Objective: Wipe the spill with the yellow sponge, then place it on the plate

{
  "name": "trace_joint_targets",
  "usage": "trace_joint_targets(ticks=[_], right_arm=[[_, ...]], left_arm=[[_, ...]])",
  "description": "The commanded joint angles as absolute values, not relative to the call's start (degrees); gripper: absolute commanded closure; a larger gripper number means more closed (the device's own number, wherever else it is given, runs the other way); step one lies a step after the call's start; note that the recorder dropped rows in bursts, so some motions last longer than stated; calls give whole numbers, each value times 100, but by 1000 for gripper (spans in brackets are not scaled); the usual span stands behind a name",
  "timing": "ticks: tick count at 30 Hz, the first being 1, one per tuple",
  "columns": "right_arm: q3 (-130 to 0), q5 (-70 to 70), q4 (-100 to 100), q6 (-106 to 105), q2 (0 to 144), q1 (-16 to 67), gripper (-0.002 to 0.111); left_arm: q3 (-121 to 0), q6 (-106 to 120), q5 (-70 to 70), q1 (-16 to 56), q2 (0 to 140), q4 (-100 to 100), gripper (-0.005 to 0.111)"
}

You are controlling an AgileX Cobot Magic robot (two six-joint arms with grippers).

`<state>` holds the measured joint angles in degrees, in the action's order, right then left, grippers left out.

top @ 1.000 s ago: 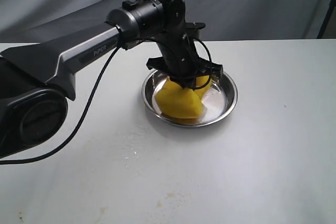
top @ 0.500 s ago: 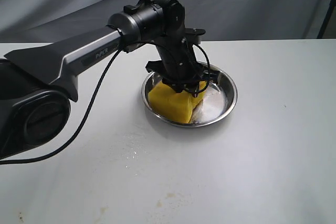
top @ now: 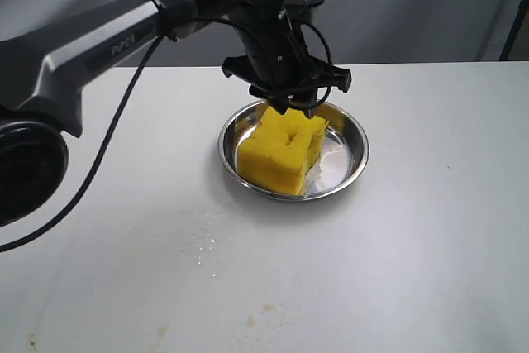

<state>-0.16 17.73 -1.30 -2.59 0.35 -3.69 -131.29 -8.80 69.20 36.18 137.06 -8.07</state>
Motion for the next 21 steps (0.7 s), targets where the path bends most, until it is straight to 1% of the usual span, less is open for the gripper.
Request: trace_joint_targets(ticks=[1,8,12,15,21], right_arm=[[0,1686,-61,-284,0,-403,108],[0,1686,-61,-284,0,-403,108],[0,1686,-61,-284,0,-403,108],[0,1686,-61,-284,0,-403,108],[0,1686,-61,-284,0,-403,108]], left_arm=[[-13159,-897,6996,3596,13402,-175,107],[-13038,-1102,6996,3504,13183,190,107],[-12593,-1065,6996,3249,12975,0,107],[-11948,-1065,6996,3000,12764,-125,107],[-10354,-1041,6996,2569,11936,290,107]])
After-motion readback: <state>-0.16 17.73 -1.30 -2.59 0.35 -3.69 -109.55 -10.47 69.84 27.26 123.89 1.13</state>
